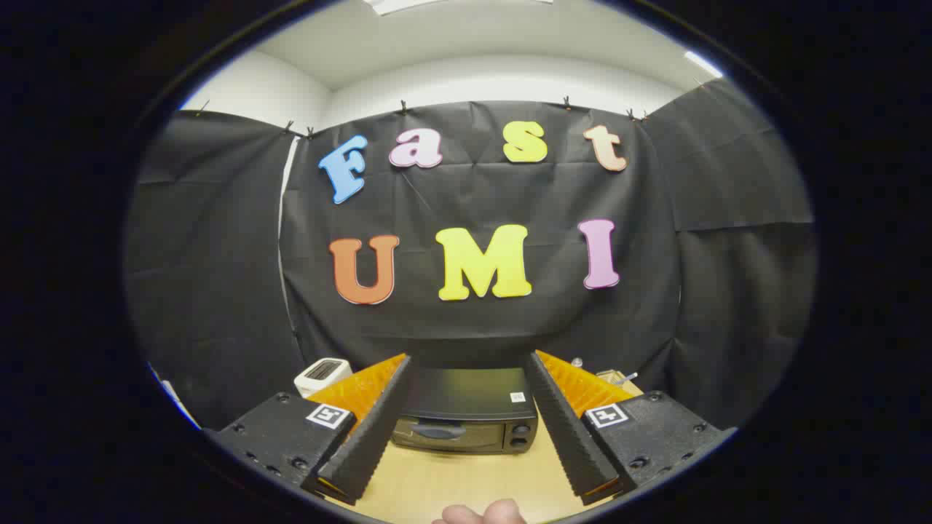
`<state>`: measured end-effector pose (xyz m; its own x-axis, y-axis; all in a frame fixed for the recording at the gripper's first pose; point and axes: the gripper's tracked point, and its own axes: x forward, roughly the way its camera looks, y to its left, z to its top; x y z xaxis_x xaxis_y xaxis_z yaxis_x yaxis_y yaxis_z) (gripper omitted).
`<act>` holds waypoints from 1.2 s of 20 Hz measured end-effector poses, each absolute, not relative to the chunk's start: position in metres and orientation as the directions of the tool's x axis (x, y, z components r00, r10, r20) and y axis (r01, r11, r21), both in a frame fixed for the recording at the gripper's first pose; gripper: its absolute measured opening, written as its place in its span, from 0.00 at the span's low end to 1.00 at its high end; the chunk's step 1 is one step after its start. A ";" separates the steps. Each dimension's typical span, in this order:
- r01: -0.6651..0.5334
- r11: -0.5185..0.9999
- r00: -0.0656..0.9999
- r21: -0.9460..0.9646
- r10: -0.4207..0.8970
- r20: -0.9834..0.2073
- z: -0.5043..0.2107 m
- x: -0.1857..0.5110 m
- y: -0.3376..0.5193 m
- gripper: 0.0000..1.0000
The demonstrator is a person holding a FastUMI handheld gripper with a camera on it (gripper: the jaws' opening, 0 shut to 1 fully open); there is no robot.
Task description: Open the toaster oven, put the food inside, and close the toaster oven door.
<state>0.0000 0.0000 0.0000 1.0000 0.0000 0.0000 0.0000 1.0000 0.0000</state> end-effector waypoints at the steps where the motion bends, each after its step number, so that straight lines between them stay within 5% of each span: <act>1: -0.002 1.000 1.000 -0.002 0.002 -0.001 0.001 0.001 0.001 1.00; 24: 0.008 0.999 0.998 0.047 -0.005 -0.061 -0.016 0.010 -0.008 1.00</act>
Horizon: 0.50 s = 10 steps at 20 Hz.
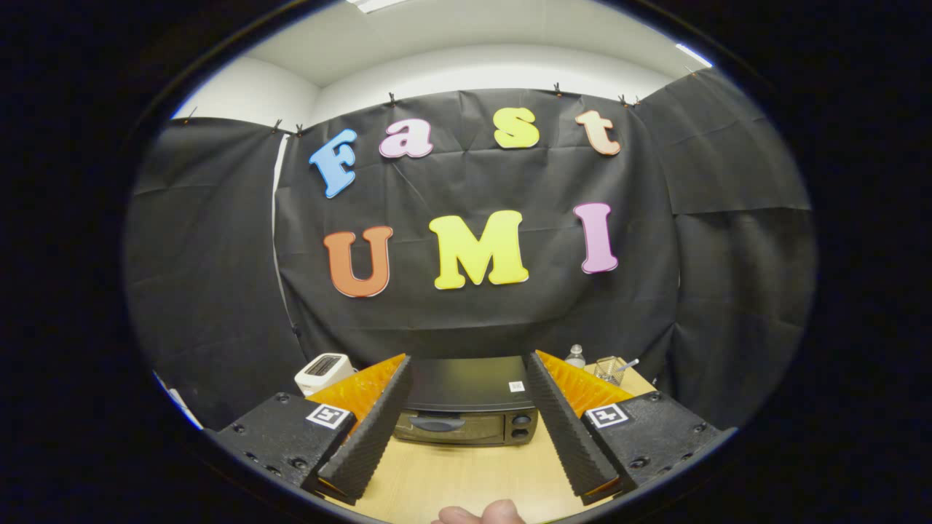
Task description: Open the toaster oven, put the food inside, and close the toaster oven door.
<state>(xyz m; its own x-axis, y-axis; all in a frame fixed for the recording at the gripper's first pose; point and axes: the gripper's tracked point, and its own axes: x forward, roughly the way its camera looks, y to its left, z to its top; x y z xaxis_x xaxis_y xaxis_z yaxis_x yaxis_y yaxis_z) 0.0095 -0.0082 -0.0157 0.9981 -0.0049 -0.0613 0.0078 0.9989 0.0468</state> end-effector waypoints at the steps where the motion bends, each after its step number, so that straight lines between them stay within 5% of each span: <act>1: 0.004 0.999 0.998 0.050 -0.001 -0.068 -0.019 0.014 -0.007 1.00; 10: -0.044 0.999 0.986 0.021 0.047 -0.161 -0.070 0.086 0.019 1.00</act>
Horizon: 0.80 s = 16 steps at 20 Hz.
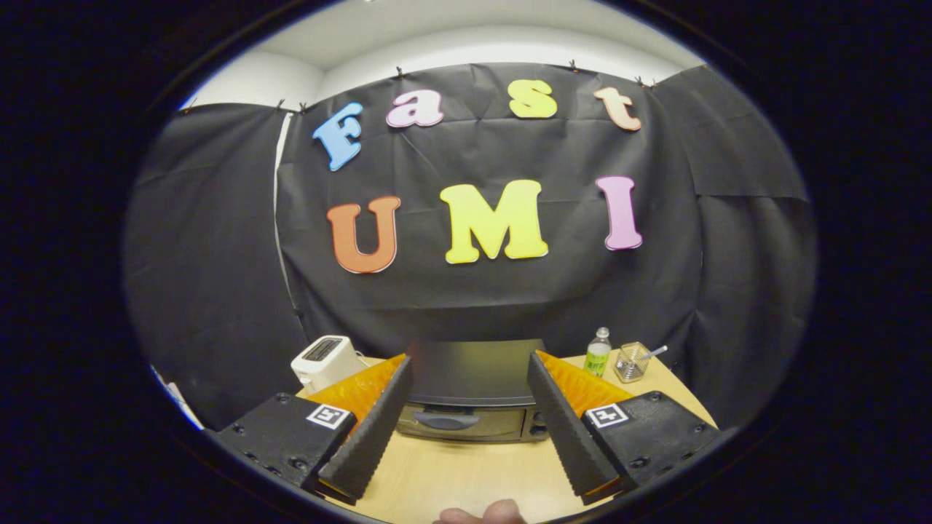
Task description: Open the toaster oven, put the food inside, and close the toaster oven door.
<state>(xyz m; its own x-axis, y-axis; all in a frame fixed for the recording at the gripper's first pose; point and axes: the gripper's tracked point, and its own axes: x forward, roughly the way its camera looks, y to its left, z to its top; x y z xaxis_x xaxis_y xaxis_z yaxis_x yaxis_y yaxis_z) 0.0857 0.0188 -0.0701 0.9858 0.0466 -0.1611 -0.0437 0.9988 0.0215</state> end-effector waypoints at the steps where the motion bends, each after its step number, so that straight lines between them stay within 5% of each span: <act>1: -0.050 0.999 0.983 0.021 0.052 -0.174 -0.080 0.094 0.024 1.00; 16: 0.047 0.999 0.889 0.025 -0.031 -0.457 -0.259 0.201 0.045 1.00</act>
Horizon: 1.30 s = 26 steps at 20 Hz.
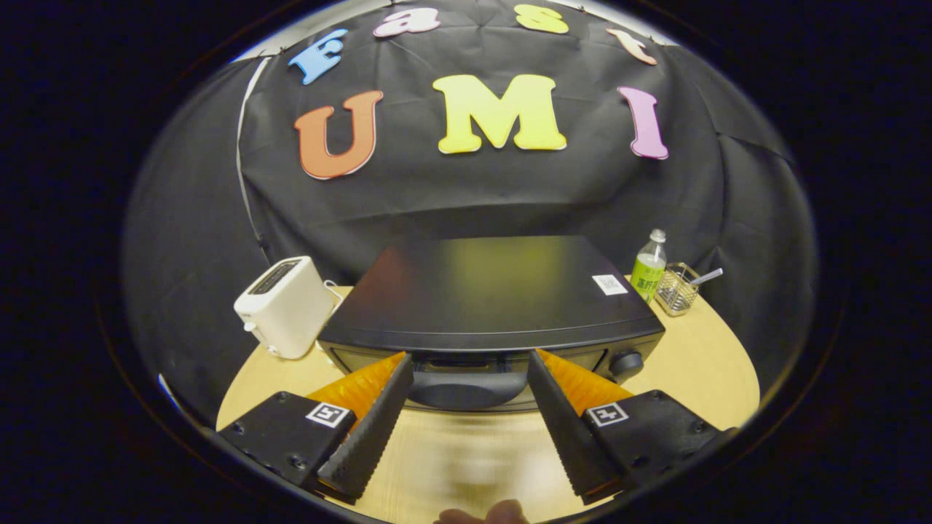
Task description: Open the toaster oven, put the food inside, and close the toaster oven door.
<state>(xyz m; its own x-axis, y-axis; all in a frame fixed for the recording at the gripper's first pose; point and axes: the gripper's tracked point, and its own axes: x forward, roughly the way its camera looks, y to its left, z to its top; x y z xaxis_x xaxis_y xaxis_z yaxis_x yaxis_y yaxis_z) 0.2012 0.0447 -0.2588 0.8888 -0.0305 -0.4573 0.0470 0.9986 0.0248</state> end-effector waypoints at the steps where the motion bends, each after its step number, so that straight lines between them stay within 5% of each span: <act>1: 0.052 0.999 0.885 0.012 -0.041 -0.464 -0.263 0.206 0.043 1.00; 17: 0.052 0.998 0.872 -0.035 -0.063 -0.486 -0.304 0.138 0.048 1.00; 26: 0.004 0.999 0.764 -0.043 -0.031 -0.645 -0.394 0.078 0.040 1.00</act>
